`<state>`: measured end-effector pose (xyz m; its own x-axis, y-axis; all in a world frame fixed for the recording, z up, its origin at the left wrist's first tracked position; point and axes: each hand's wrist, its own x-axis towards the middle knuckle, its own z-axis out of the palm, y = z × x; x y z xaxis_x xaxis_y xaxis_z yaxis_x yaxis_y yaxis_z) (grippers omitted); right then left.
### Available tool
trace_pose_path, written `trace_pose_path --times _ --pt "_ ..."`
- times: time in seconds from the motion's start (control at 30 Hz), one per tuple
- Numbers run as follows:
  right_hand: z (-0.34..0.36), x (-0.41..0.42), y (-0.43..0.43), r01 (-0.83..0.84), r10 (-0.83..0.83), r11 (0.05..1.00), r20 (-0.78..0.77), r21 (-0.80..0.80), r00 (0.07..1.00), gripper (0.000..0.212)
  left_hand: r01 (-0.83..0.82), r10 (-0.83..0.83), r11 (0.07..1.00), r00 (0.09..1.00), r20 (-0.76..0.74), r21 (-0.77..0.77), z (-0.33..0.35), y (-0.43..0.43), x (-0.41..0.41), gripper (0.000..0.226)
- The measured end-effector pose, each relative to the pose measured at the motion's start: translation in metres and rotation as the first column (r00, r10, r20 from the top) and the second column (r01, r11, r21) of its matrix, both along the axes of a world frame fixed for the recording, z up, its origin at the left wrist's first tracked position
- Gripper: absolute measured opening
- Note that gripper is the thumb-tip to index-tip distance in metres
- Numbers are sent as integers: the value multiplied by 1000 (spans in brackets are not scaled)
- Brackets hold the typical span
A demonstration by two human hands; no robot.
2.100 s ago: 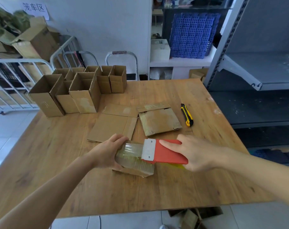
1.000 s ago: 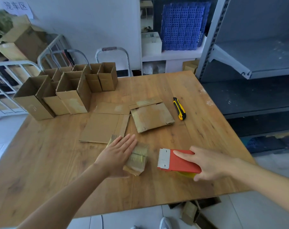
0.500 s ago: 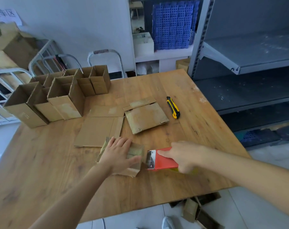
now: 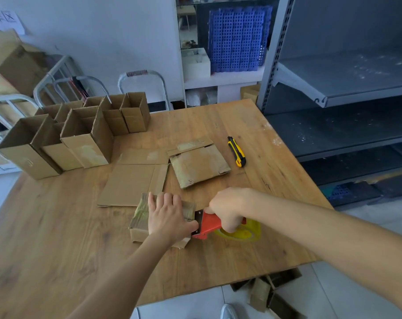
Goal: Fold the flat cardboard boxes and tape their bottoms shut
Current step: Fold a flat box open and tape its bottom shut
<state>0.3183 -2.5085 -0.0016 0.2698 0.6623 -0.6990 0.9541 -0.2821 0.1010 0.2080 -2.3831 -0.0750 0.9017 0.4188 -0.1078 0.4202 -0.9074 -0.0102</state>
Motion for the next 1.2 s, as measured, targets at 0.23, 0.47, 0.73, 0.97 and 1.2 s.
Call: trace_pose_path --times 0.23,0.47,0.73,0.97,1.2 --pt "-10 3 -6 110 -111 994 -91 -20 990 60 7 -7 1000 1000 -8 2 3 -3 0 72" --pt "-34 33 -56 499 -426 866 -510 7 747 85 47 -46 998 999 -12 36 1 -1 -7 82" --pt "-73 87 -101 845 -632 526 -708 -94 315 78 39 -38 999 998 -47 31 4 -2 -8 73" --pt "-84 99 -111 824 -617 566 -648 28 446 42 34 -32 998 998 -58 43 5 -3 -7 74" --pt "-83 97 -115 742 -616 636 -440 211 653 18 47 -45 999 997 -70 26 4 0 -6 79"
